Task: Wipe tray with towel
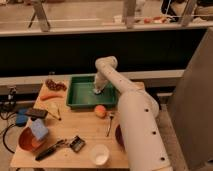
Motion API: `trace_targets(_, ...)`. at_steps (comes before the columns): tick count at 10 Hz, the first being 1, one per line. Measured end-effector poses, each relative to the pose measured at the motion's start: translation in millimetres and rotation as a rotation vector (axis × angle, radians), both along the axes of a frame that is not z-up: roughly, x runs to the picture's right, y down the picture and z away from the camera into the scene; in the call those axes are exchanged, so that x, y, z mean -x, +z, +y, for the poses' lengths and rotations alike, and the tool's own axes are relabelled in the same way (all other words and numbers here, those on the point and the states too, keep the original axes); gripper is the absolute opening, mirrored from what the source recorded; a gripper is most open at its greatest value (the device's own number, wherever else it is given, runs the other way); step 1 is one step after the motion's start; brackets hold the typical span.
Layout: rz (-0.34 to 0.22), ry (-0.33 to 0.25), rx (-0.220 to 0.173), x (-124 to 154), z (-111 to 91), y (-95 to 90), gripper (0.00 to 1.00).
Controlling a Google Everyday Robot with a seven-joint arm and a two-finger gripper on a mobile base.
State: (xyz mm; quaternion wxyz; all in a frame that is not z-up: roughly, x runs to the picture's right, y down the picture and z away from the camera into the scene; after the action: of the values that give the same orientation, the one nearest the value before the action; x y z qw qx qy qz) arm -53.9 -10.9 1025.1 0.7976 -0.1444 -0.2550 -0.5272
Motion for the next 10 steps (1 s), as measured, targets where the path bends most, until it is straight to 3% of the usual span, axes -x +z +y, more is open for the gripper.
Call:
trace_targets(3, -0.126, -0.034, -0.01, 52, 4, -12.9, 0.0)
trace_targets(5, -0.202, -0.098, -0.022, 84, 13, -26.7, 0.0)
trace_targets(8, -0.268, -0.157, -0.031, 90, 40, -54.1, 0.0)
trace_targets(10, -0.256, -0.153, -0.029, 70, 55, -65.2, 0.0)
